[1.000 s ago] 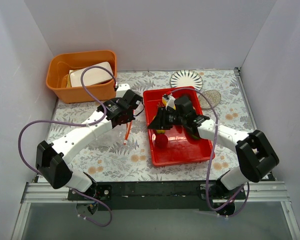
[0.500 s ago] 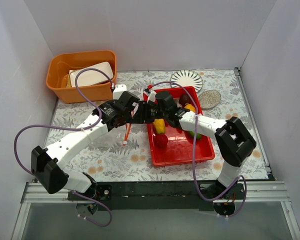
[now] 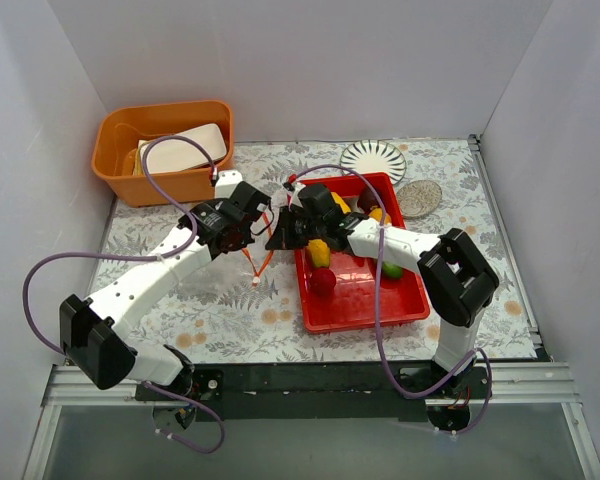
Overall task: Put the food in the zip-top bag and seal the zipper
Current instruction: Open the zipper of the food storage bag at the center of the board.
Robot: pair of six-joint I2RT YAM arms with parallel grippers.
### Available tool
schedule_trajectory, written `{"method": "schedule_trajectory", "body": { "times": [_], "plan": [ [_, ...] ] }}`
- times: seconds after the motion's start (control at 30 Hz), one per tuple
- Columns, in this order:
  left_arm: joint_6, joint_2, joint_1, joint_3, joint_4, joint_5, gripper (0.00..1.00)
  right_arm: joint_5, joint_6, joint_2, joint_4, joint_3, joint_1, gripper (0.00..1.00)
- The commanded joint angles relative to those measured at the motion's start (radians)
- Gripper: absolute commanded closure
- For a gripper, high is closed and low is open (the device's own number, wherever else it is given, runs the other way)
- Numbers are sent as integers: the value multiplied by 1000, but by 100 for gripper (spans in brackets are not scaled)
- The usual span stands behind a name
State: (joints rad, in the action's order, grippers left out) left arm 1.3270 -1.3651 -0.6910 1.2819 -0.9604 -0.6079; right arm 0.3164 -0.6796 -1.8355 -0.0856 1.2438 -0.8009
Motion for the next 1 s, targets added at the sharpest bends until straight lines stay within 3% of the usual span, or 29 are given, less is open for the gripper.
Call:
{"method": "schedule_trajectory", "body": {
  "times": [0.0, 0.13, 0.37, 0.6, 0.87, 0.9, 0.97],
  "plan": [
    [-35, 37, 51, 31, -133, -38, 100, -111, 57, -1, 84, 56, -3, 99],
    [-58, 21, 68, 66, -214, -18, 100, -117, 60, -1, 72, 46, -3, 99],
    [-126, -37, 68, 112, -199, 79, 100, -34, 103, 7, 30, 74, -17, 99],
    [-173, -97, 73, 181, -330, 83, 100, -161, 173, -45, 225, 180, -21, 99],
    [-160, -95, 87, 289, -400, 79, 100, -175, 186, -67, 245, 197, -23, 99],
    [-158, -91, 87, 281, -390, 82, 100, -159, 193, -61, 215, 187, -24, 90],
    [-161, -83, 87, 248, -338, 85, 100, -113, 204, -18, 172, 161, -23, 81]
  ]
}}
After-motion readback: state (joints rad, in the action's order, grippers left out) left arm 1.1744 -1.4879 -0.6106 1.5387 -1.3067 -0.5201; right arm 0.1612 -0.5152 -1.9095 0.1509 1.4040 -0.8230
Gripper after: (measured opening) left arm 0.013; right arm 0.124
